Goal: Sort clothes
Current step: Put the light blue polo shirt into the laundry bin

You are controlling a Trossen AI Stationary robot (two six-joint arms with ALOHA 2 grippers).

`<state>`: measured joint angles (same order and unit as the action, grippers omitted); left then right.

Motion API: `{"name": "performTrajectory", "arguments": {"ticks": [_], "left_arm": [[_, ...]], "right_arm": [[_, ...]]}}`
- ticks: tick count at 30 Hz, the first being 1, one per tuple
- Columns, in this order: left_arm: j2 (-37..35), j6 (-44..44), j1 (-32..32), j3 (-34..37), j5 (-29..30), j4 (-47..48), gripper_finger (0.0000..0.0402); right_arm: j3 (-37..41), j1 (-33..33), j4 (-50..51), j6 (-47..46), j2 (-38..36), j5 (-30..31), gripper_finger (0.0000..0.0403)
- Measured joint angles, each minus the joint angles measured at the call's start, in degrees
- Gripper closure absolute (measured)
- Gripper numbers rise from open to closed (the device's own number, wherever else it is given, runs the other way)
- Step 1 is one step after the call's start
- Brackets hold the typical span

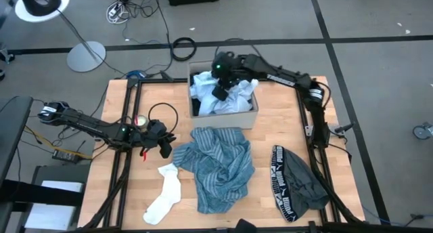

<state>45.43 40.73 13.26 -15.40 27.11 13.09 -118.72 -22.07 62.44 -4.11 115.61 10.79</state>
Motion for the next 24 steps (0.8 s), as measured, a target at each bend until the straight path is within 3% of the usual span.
{"name": "performTrajectory", "arguments": {"ticks": [6,14,19,24], "left_arm": [[0.0,0.0,0.0,0.0,0.0,-0.3,0.0302],[0.0,0.2,0.0,0.0,-0.2,-0.5,0.0302],[0.0,0.2,0.0,0.0,-0.2,-0.5,0.0302],[0.0,0.2,0.0,0.0,-0.2,-0.5,0.0302]], "right_arm": [[0.0,-1.6,3.1,-4.0,8.6,-0.1,0.0349],[-0.4,-5.2,5.9,-8.0,17.1,0.0,0.024],[-0.3,-6.3,6.8,-8.1,17.0,-0.3,0.0179],[0.2,-6.0,8.1,-5.6,11.5,-0.5,0.0138]]}}
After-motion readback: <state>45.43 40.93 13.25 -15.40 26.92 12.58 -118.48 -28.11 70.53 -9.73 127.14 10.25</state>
